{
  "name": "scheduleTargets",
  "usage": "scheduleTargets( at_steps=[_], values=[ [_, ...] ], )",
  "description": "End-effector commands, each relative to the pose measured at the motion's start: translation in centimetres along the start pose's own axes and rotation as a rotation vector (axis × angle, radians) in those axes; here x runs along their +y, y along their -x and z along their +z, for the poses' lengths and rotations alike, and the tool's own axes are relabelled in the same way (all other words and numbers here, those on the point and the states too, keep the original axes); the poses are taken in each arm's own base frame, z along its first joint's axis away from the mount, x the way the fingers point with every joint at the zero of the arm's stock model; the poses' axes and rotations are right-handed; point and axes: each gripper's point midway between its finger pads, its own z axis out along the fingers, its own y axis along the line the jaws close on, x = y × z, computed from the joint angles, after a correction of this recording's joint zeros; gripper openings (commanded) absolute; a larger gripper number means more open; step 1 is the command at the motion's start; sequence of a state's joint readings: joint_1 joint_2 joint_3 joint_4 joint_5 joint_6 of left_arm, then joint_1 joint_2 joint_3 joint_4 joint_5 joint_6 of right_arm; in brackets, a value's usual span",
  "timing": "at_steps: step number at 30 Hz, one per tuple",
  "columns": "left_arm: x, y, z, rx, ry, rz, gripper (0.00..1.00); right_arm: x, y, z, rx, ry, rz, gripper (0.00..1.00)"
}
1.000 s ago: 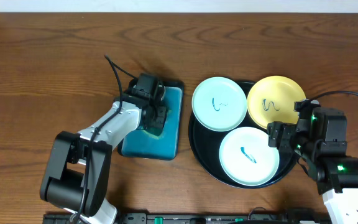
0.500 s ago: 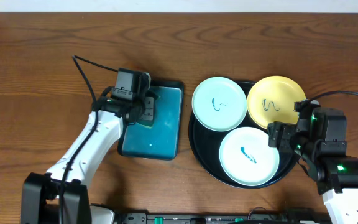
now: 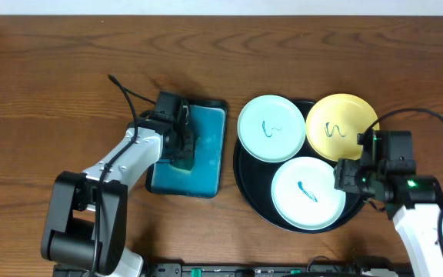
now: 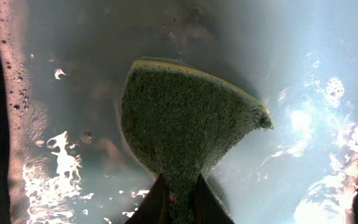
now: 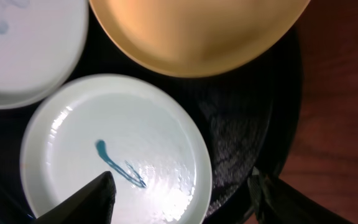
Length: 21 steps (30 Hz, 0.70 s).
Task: Clean dirty plates on tray and stack at the side
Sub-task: 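Grasp the edge of the front white plate with the right gripper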
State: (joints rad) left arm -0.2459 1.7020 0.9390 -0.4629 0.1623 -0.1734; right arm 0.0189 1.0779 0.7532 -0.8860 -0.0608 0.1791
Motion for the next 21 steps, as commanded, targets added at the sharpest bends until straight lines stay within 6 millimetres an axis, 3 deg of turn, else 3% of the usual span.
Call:
scheduleTargets(
  at_steps=[1, 7, 12, 15, 21],
  values=[
    [-0.6, 0.4, -1.3, -0.033, -0.02, -0.004, 0.07, -0.1, -0.3, 1.0, 0.06, -0.02, -0.004, 0.67],
    [-1.1, 1.1, -4.4, -0.106, -0.04, -0.011, 0.08, -0.5, -1.2, 3.5, 0.165, -0.039, -0.005, 0.66],
    [-1.4, 0.0, -4.5, -0.062, -0.06, -0.047, 0.07, -0.7, -1.6, 5.6, 0.209, -0.046, -0.007, 0.67],
    [-2.4, -0.2, -4.6, -0.046, -0.118, -0.044, 0.07, -0.8, -2.0, 6.9, 0.236, -0.05, -0.006, 0.64],
    [-2.4, -0.2, -4.6, -0.046, -0.118, -0.044, 0.07, -0.8, -2.7, 8.5, 0.288, -0.048, -0.002, 0.57]
  ],
)
